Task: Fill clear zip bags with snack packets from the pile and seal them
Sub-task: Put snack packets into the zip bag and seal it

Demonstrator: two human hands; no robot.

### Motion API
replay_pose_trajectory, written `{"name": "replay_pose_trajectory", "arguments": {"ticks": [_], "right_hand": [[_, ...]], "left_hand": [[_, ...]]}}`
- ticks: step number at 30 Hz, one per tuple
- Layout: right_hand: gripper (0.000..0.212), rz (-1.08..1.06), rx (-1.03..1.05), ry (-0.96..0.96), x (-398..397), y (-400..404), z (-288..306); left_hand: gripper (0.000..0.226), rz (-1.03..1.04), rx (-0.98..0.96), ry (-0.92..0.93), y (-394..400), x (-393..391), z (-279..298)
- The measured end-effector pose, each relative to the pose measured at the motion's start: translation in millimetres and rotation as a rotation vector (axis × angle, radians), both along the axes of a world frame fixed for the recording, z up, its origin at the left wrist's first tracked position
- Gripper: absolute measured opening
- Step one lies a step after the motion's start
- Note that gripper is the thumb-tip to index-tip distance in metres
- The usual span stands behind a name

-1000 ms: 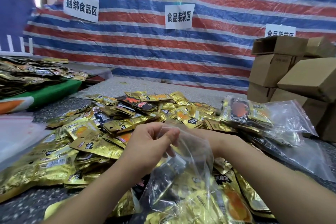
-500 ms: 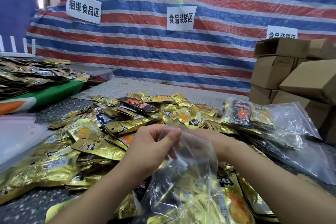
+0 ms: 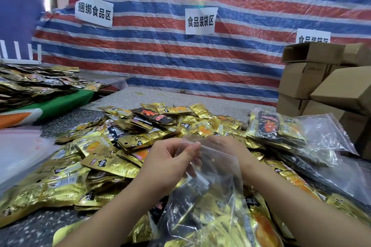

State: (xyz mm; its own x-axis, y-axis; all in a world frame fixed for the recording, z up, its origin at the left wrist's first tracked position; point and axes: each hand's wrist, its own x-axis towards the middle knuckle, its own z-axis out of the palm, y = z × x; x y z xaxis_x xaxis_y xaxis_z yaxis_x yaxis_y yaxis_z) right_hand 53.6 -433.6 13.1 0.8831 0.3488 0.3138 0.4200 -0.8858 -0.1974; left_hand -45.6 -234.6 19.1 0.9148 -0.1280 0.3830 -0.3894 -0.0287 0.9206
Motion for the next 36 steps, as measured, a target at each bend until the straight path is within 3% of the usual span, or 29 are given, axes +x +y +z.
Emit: {"name": "replay_pose_trajectory", "arguments": {"ticks": [5, 9, 13, 21, 28, 31, 36], "right_hand": [[0.012, -0.077, 0.708, 0.023, -14.2, -6.7, 30.5], [0.014, 0.013, 1.578, 0.327, -40.1, -17.9, 53.5], [0.016, 0.154, 1.837, 0.423, -71.1, -27.2, 51.3], [0.044, 0.267, 1.955, 0.394, -92.2, -37.3, 27.2], [0.032, 0.258, 1.521, 0.152, -96.6, -34.4, 19.7], [0.034, 0.237, 1.258, 0.153, -102.0, -32.5, 16.4], [0.033, 0.258, 1.1, 0.2, -106.7, -30.4, 19.2]], "left_hand": [[0.024, 0.015, 0.014, -0.001, 1.0, 0.7, -0.7], [0.022, 0.014, 0.016, 0.008, 2.1, 1.2, -1.5], [0.02, 0.013, 0.023, 0.008, 1.6, 0.4, -0.5], [0.045, 0.012, 0.049, 0.007, 0.1, -1.7, 0.0], [0.042, 0.014, 0.04, 0.002, 0.0, -0.3, -1.9], [0.038, 0.019, 0.038, 0.009, -0.6, -0.7, -1.6], [0.025, 0.027, 0.039, 0.003, -2.0, -1.9, 0.8]]}}
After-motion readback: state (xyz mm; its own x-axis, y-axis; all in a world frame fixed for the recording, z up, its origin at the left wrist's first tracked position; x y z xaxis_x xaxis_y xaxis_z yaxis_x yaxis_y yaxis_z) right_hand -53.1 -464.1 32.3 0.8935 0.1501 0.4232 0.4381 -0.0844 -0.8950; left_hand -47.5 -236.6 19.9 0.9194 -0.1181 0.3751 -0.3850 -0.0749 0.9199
